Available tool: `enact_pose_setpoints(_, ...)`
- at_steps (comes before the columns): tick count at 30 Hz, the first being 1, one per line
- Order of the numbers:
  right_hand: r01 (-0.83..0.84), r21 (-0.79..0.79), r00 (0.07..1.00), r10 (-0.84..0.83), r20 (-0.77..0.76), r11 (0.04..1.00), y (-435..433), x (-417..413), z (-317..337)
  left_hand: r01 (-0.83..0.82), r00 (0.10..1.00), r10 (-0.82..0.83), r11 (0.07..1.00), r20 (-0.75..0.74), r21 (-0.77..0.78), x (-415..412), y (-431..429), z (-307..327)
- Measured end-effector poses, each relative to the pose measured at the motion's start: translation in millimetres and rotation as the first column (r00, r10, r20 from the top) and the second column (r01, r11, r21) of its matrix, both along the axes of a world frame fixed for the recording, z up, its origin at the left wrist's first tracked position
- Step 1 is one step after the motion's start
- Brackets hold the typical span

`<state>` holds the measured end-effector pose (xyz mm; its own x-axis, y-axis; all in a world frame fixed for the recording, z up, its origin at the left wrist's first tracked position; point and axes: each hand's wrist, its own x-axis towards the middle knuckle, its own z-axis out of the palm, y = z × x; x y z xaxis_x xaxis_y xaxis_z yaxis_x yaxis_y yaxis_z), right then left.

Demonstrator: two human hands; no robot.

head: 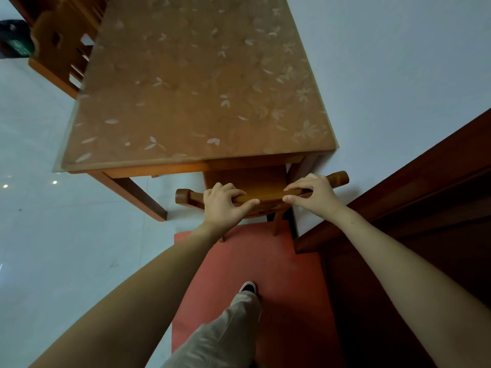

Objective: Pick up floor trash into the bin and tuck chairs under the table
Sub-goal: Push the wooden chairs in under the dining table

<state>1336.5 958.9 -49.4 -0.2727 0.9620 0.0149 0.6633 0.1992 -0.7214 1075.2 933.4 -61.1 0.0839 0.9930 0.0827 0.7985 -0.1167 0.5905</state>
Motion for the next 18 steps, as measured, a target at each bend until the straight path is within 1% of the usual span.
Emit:
enact_pose_setpoints(6,0.011,-0.010,0.999,-0.011,0.039,1.000,-5,-3,4,0.002,1.000,-0.002,1.000,0.002,-0.026,-2,-6,5)
enact_pose_setpoints(11,0.024,-0.029,0.995,-0.021,0.098,0.999,-10,-4,7,0.008,0.999,-0.010,0.999,-0.036,-0.053,-4,-9,9)
enact_pose_setpoints(14,0.076,-0.061,0.994,-0.071,0.087,0.995,-14,-5,6,0.008,0.999,-0.011,0.998,-0.043,-0.070,-3,-11,14)
enact_pose_setpoints(18,0.098,-0.065,0.995,-0.096,0.029,0.993,-24,-11,8,-0.004,1.000,0.005,0.999,0.028,-0.037,-1,-26,24)
